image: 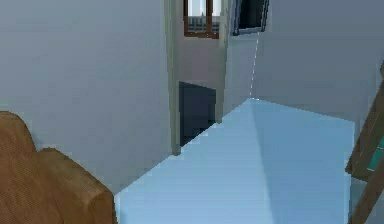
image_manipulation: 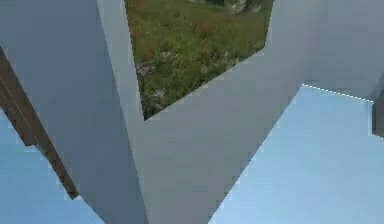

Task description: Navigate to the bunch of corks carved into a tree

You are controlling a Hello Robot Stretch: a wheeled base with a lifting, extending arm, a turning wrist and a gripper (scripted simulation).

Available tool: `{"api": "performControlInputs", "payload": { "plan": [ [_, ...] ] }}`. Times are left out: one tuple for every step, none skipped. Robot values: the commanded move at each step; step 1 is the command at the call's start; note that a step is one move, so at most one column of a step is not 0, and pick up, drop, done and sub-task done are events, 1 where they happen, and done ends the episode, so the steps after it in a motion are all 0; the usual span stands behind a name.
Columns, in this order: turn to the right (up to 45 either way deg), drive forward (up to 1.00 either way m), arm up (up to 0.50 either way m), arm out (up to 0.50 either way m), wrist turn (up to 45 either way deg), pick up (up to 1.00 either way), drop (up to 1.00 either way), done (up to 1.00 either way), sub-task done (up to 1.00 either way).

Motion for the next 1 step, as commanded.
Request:
{"api": "performControlInputs", "payload": {
  "plan": [
    [36.0, 0.00, 0.00, 0.00, 0.0, 0.00, 0.00, 0.00, 0.00]
  ]
}}
